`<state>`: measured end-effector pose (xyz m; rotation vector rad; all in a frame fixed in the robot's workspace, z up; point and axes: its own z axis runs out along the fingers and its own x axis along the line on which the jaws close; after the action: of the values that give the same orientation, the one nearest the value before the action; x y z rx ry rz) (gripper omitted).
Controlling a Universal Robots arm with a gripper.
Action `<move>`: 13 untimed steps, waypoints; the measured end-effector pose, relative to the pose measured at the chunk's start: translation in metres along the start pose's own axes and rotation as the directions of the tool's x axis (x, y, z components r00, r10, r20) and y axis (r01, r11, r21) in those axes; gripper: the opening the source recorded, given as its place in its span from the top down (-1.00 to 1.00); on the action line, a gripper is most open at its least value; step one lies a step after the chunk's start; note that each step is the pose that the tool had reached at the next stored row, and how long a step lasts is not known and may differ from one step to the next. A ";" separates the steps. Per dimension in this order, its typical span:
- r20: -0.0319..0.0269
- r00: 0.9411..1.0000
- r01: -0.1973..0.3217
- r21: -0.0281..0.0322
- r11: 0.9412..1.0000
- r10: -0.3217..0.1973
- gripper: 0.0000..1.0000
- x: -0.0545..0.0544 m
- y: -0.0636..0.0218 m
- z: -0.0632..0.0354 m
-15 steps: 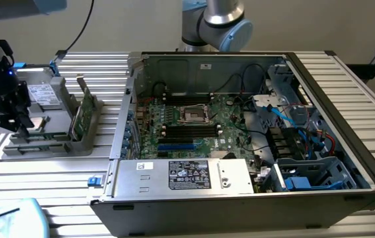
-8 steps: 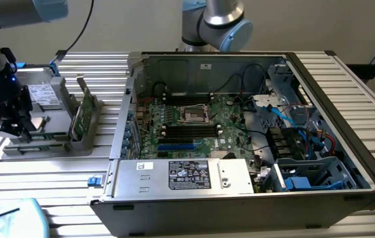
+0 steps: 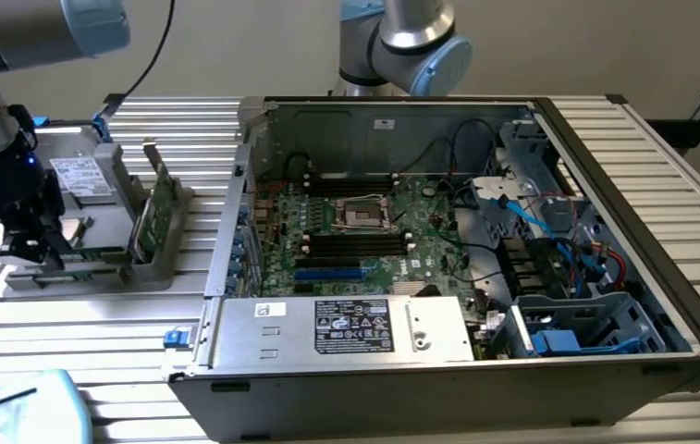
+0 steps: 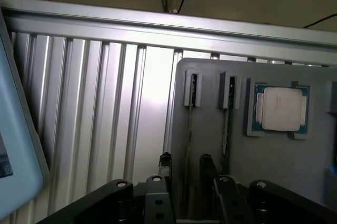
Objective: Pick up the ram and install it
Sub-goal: 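Pick up the ram and move it above insertion slot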
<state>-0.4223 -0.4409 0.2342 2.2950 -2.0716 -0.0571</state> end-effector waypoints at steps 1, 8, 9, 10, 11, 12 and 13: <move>0.001 1.000 0.001 0.000 1.000 -0.001 0.29 0.000 0.0001 0.0018; 0.009 1.000 0.008 0.001 1.000 -0.008 0.29 0.002 0.0005 0.0146; 0.012 1.000 0.009 0.001 1.000 -0.009 0.29 0.002 0.0005 0.0163; 0.016 1.000 0.010 0.002 1.000 -0.010 0.29 0.002 0.0005 0.0174; 0.022 1.000 0.011 0.003 1.000 -0.011 0.29 0.002 0.0005 0.0184; 0.028 1.000 0.011 0.004 1.000 -0.011 0.29 0.002 0.0004 0.0196; 0.031 0.999 0.011 0.005 1.000 -0.012 0.29 0.002 0.0004 0.0209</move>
<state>-0.4237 -0.4431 0.2134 2.3238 -2.0754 -0.0893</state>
